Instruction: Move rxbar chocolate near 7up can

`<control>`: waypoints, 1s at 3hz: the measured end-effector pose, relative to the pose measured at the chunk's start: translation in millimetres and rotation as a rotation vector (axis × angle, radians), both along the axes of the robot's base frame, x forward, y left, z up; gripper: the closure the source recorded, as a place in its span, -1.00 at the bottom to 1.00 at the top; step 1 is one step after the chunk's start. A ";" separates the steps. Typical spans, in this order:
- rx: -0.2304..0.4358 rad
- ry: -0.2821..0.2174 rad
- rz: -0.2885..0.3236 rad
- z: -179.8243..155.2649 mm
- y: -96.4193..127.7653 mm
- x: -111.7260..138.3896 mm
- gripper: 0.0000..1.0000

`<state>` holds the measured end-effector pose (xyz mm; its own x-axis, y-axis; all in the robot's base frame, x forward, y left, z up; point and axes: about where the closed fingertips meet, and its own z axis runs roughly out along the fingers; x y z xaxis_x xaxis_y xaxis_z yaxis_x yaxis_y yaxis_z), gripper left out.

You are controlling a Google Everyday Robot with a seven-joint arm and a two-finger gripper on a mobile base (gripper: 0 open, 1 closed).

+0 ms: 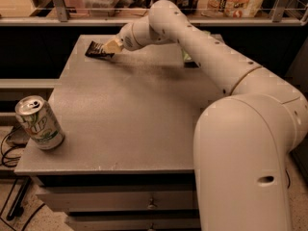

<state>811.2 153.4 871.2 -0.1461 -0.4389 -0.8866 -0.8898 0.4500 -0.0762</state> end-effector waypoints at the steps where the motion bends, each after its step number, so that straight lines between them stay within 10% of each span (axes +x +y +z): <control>1: -0.025 -0.027 0.063 10.6 17.1 -38.9 1.00; 3: 0.002 0.090 0.115 -26.8 27.7 -146.8 1.00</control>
Offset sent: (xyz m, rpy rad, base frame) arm -0.1589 0.0363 -0.0124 -0.0429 0.0406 0.1323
